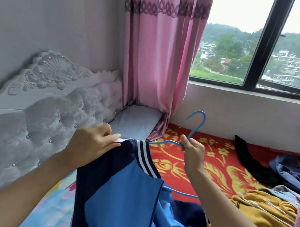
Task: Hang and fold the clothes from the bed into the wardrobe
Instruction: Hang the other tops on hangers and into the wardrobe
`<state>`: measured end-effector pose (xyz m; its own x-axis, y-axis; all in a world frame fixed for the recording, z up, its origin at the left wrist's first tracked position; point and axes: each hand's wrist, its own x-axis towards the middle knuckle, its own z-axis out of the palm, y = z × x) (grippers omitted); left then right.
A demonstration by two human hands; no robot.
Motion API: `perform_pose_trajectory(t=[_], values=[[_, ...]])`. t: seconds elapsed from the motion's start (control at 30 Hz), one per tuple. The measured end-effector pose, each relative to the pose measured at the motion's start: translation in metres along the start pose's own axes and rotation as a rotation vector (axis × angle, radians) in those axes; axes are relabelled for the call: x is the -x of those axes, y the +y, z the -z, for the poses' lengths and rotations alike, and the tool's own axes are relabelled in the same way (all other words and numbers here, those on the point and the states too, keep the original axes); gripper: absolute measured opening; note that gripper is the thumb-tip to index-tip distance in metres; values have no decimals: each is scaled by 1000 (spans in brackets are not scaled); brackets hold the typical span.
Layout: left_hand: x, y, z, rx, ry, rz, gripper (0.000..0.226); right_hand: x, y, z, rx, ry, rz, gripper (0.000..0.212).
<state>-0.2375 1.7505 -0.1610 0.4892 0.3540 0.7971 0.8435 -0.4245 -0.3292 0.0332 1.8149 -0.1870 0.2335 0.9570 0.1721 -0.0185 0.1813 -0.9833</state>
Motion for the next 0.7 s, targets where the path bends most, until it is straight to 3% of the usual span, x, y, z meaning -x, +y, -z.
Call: perform_pose_trajectory(t=[0.07, 0.17, 0.2, 0.27, 0.37, 0.47, 0.53, 0.63, 0.7], values=[[4, -10, 6, 30, -180, 68, 64, 4, -5, -2, -30, -14, 10, 34], [-8, 0, 15, 173, -592, 331, 96, 10, -5, -11, -46, -13, 9, 36], [-15, 7, 16, 213, -692, 407, 96, 13, -5, -16, -40, -12, 13, 35], [-29, 14, 12, 305, -790, 489, 68, 17, -5, -24, -26, -6, 17, 33], [-37, 13, 14, 470, -783, 547, 27, 21, -10, -20, -17, -94, 4, 33], [-30, 6, 23, 488, -670, 536, 19, 20, -23, -7, 128, -369, 9, 27], [-30, 3, 31, 530, -571, 550, 9, 14, -28, 7, 184, -463, -33, 28], [-35, -5, 47, 612, -437, 534, 49, -11, -13, 49, 136, -270, -167, 44], [-37, -10, 55, 625, -387, 516, 63, -22, 11, 78, 93, -165, -310, 43]])
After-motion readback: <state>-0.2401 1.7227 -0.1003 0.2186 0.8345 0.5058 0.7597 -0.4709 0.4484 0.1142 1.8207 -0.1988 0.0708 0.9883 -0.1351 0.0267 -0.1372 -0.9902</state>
